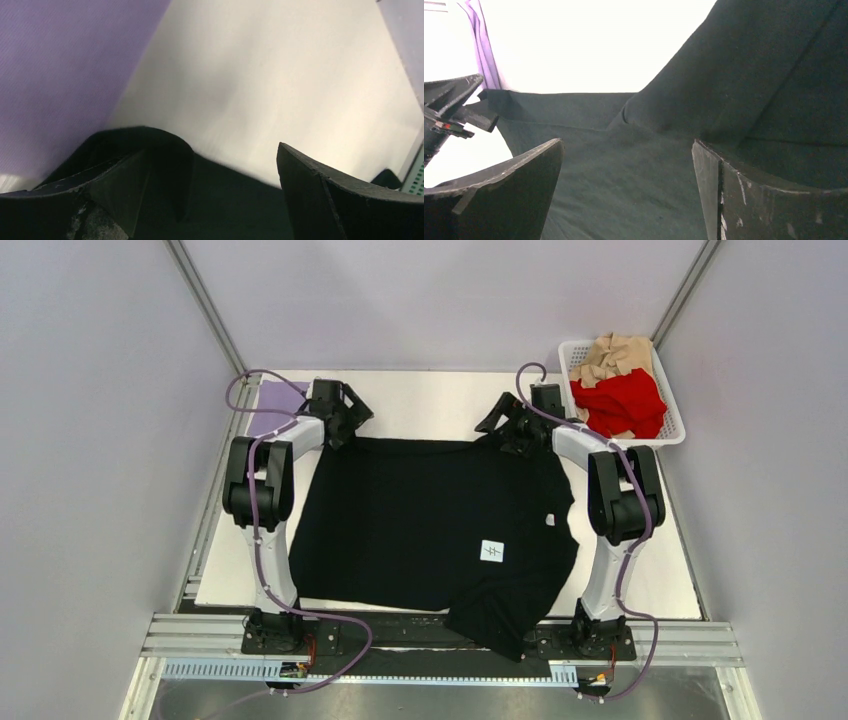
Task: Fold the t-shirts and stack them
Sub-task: Flatten out the tshirt
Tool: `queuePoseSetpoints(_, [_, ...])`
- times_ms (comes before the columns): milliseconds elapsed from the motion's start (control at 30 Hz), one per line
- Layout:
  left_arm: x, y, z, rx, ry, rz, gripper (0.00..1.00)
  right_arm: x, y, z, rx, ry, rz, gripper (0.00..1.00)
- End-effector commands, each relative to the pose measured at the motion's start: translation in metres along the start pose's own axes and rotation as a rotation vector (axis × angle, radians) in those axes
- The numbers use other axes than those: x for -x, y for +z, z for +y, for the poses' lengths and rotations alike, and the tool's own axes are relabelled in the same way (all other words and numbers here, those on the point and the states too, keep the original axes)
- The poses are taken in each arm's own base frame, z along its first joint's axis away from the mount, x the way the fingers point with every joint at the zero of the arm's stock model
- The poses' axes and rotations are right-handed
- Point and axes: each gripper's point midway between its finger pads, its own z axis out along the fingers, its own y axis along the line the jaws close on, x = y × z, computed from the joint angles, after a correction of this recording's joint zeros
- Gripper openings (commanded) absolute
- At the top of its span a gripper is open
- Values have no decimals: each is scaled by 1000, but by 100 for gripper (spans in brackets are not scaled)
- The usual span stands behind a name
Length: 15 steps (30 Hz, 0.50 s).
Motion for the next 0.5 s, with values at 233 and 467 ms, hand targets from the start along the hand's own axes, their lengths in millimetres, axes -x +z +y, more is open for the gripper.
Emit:
queuePoseSetpoints(233, [78,34,-39,-34,-165,-161,100,20,30,28,98,-65,-30,100])
queuePoseSetpoints(467, [91,23,-51,-53,-114,-171,100,40,52,31,79,-72,-86,100])
